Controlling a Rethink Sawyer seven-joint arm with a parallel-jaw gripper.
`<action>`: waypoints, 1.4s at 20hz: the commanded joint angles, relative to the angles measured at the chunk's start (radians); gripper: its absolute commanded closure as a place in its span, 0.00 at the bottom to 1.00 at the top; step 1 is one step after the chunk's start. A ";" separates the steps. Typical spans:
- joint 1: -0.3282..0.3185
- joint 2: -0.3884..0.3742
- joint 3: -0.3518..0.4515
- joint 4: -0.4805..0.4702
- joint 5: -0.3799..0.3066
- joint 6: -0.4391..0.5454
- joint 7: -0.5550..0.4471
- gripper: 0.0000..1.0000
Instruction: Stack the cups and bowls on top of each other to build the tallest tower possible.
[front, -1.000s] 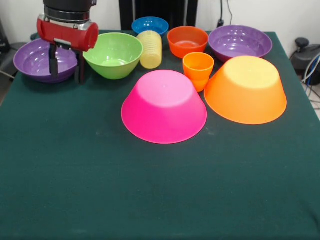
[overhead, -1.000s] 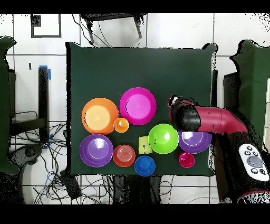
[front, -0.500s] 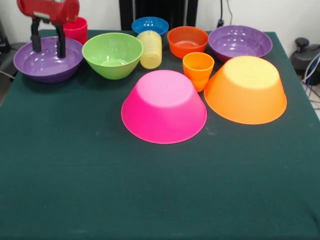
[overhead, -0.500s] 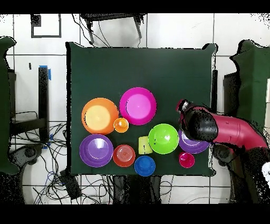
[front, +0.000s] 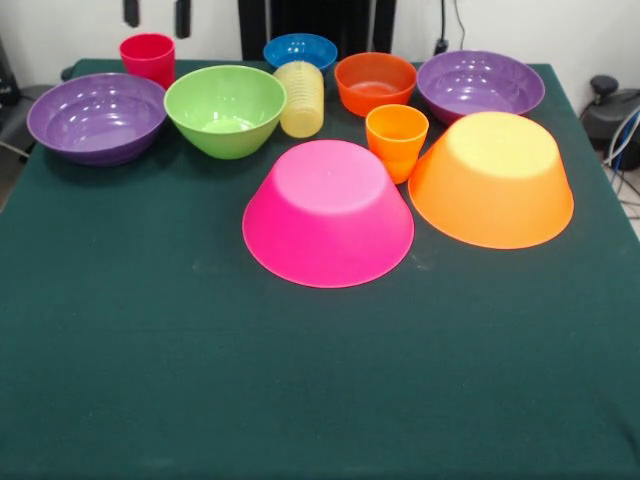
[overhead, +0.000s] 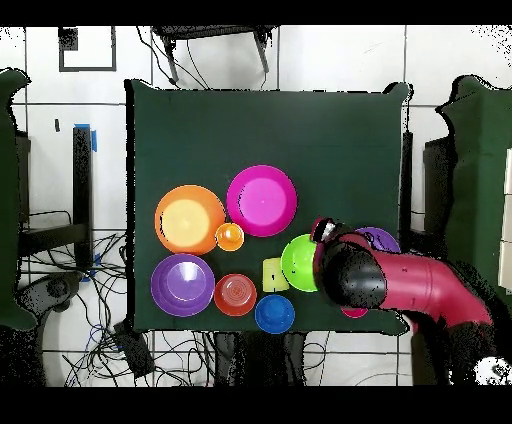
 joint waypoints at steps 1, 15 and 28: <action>0.062 0.055 -0.047 0.176 -0.033 -0.120 0.131 0.00; 0.204 0.367 -0.204 -0.035 -0.065 -0.483 0.089 0.00; 0.267 0.430 -0.256 -0.013 -0.008 -0.481 0.089 0.00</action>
